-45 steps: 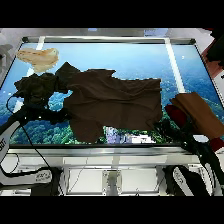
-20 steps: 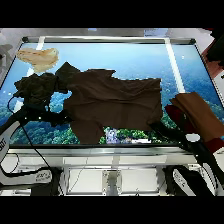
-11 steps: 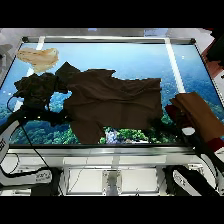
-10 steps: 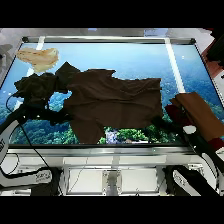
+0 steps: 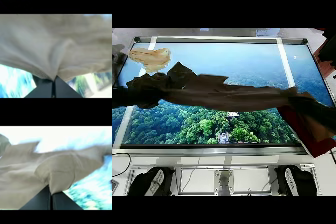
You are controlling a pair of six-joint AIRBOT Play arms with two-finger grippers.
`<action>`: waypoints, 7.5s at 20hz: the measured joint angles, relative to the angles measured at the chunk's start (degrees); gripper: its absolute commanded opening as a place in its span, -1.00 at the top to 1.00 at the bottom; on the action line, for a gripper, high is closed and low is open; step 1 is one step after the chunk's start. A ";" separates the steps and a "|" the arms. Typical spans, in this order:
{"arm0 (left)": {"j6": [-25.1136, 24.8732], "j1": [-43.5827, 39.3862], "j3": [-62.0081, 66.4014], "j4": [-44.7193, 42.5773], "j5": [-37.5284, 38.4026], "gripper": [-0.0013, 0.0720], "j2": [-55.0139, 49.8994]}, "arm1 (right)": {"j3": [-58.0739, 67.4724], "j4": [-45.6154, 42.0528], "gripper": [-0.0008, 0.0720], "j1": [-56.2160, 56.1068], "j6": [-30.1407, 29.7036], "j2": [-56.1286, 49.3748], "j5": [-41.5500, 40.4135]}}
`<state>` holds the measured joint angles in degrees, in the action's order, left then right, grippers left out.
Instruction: Fold the shirts.
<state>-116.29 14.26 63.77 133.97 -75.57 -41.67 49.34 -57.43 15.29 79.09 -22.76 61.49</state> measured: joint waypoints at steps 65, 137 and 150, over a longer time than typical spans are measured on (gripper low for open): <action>33.97 2.80 -46.64 -21.84 4.61 0.15 0.13 | 14.80 2.40 -0.14 14.60 -11.21 -26.56 8.96; 18.21 -10.84 21.24 -12.70 16.46 0.93 -35.80 | 37.05 -3.93 0.92 -3.91 -6.69 -54.84 2.51; 19.41 -11.85 13.81 -17.22 10.56 0.93 -49.66 | 36.00 -6.08 0.92 -4.92 -5.95 -70.47 -0.04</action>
<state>-96.88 2.42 77.58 116.75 -65.01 -91.33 85.34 -63.51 10.37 73.14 -93.23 61.45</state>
